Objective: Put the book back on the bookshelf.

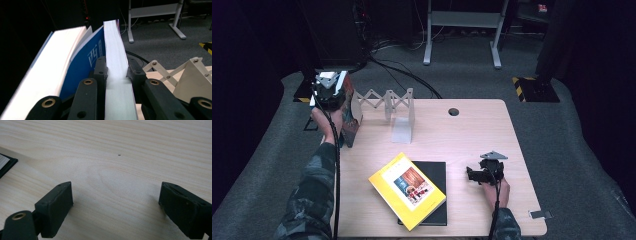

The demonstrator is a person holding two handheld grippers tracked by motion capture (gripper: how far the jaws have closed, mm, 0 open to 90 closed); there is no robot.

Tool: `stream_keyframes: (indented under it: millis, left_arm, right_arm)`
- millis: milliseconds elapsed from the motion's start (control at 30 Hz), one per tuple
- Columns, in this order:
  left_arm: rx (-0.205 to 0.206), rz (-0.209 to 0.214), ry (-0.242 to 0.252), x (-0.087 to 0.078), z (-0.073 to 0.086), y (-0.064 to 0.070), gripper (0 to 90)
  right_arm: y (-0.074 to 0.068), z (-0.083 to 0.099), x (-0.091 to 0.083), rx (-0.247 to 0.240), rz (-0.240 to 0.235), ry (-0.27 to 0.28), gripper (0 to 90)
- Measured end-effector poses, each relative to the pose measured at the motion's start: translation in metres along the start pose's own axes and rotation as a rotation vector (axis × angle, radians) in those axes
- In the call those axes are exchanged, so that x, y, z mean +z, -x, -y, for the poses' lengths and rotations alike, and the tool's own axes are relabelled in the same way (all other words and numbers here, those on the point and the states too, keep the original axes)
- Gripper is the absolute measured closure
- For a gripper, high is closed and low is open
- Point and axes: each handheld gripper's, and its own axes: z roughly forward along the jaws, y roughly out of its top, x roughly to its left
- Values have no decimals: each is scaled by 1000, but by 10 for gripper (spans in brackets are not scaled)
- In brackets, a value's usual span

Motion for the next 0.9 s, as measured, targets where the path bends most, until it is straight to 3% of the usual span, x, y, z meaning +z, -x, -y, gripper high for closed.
stream_keyframes:
  millis: [100,133,200,433,533,633,900]
  left_arm:
    - [6,-13,6,0,0,1,723]
    - [39,-38,-15,-3,-2,1,699]
    - [50,-57,-3,-8,-5,1,642]
    - [85,-66,6,-25,-12,1,454]
    - [81,-47,10,-33,-11,0,420]
    - [68,16,-28,-41,-8,2,329]
    - [65,76,-39,-60,-1,4,167]
  right_arm:
    - [0,0,0,0,0,0,115]
    - [0,0,0,0,0,0,116]
    - [0,0,0,0,1,0,116]
    - [-1,0,0,6,2,3,118]
    - [-1,0,0,7,2,3,118]
    - [-1,0,0,7,2,3,118]
    - [-1,0,0,7,2,3,117]
